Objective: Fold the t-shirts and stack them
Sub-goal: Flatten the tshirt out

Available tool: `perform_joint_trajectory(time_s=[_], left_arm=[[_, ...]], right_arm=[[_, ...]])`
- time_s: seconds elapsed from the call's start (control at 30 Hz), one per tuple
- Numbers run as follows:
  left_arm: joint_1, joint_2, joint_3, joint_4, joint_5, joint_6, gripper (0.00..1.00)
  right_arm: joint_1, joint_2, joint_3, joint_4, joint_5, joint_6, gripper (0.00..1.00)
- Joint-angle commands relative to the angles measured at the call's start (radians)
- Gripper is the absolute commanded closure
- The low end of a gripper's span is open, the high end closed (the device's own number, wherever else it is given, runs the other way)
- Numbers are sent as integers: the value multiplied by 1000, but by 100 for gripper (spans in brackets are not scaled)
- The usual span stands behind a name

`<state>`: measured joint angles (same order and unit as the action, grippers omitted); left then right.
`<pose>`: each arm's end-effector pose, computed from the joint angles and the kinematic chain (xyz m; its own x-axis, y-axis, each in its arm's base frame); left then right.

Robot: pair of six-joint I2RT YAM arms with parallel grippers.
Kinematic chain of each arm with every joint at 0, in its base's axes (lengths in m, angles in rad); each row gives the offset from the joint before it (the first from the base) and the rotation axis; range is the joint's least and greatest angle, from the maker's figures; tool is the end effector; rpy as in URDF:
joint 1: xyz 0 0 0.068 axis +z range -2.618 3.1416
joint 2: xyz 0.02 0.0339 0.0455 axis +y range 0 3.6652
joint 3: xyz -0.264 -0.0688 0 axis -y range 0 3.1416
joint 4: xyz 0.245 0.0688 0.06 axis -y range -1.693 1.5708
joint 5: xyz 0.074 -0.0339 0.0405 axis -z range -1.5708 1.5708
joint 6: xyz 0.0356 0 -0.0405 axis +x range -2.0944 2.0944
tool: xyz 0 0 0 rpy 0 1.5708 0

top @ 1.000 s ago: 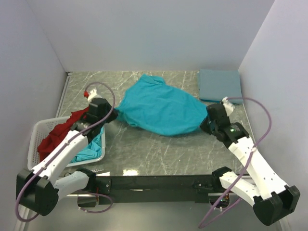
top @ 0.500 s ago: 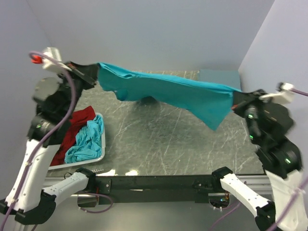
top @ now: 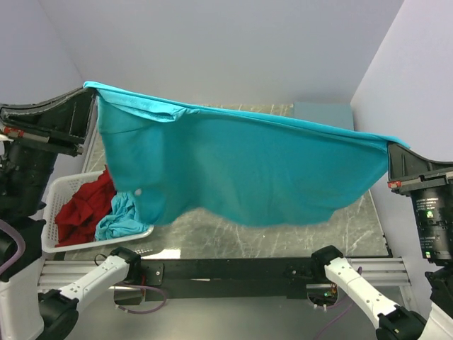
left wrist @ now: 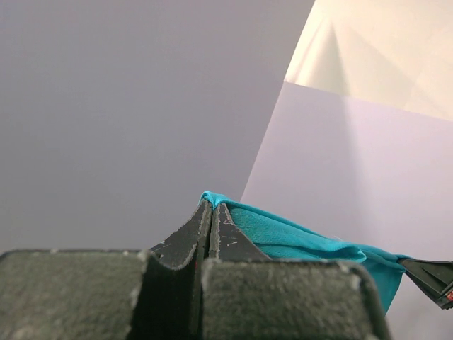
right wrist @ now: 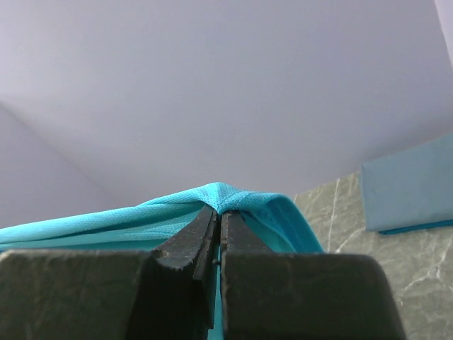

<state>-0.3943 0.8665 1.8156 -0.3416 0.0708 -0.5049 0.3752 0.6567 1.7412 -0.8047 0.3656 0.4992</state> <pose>0.0294 -0.0150 0.6113 0.2500 -0.6266 -0.7382 0.6372 0.6804 -0.3618 -0.0182 -0.0208 0.5489 0.2148 0.5651 -0.7966 -0.1428 0.8250 0.5468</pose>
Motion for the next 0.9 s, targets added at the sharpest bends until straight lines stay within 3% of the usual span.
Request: perform_joint_trajectory(time_s=[0.0,0.13,0.33,0.43,0.47,0.5,0.63,0.67,0.7,0.73,0.77,0.87], left_arm=[[5,49,5,35,-19,66,99],[5,112,-79,47,-68,59,99],[6,285,-295,70,-305,5,99],[17,380,-462,159,-312,-46,99],[23,406,-552,243,-284,-66,99],[34,467,-590,275,-245,-84,99],[43,658,-650,371,-181,-98,99],[44,696,-636,372,-186,-106,86],[45,766,-622,353,-186,-109,49],[48,791,-610,346,-178,-113,14],[48,811,-592,351,-166,-118,1],[54,847,-576,391,-131,-109,1]], right_arm=[[-5,7,-15,-18,70,-30,100],[-4,32,-110,25,148,-21,100],[-16,151,-337,87,272,9,100],[-114,231,-525,177,170,53,100],[-166,259,-575,209,10,61,100],[-206,286,-627,296,-57,59,100],[-283,520,-805,461,-139,52,100],[-292,567,-806,476,-146,47,100],[-297,614,-795,475,-163,41,97],[-298,700,-761,472,-166,39,77],[-300,739,-740,466,-160,32,63],[-300,833,-671,429,-114,39,35]])
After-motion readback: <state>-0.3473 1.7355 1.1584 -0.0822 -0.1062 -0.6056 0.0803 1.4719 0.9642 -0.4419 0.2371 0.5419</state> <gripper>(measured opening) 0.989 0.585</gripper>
